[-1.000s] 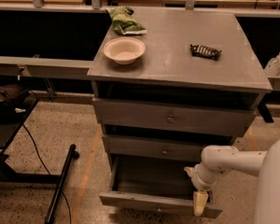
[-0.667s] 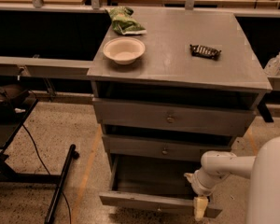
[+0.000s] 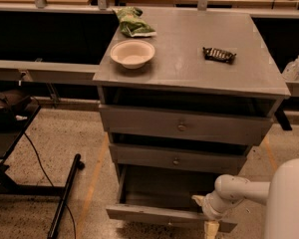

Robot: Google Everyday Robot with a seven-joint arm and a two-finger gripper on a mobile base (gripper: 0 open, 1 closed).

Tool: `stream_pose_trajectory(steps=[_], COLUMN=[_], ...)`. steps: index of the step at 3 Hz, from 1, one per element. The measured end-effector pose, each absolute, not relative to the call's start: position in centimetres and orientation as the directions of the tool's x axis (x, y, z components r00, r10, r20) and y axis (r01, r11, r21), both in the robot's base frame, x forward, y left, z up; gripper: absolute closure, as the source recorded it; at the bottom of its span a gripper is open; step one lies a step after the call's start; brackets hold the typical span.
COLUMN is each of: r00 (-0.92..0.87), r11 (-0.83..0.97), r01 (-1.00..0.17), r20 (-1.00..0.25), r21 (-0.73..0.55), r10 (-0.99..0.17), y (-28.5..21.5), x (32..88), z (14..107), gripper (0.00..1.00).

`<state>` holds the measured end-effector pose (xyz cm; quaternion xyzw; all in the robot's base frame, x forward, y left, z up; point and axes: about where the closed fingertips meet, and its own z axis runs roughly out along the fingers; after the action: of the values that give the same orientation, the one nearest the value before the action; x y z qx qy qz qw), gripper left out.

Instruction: Close bottom drawer

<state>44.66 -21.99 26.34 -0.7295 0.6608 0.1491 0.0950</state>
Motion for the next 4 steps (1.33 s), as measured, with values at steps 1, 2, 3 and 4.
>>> stream_pose_trajectory(steps=[1, 2, 3, 4], r00=[0.098, 0.098, 0.096, 0.102], r11=[-0.123, -0.122, -0.124, -0.131], r01=[-0.992, -0.992, -0.991, -0.99], r20=[-0.371, -0.382, -0.37, -0.35], r21=[0.042, 0.04, 0.054, 0.06], r10=[-0.924, -0.919, -0.924, -0.931], y=[-21.3, -21.0, -21.2, -21.5], x=[44.9, 45.0, 44.9, 45.7], z=[24.0, 22.3, 20.6, 19.2], gripper=[0.1, 0.26, 0.33, 0.34])
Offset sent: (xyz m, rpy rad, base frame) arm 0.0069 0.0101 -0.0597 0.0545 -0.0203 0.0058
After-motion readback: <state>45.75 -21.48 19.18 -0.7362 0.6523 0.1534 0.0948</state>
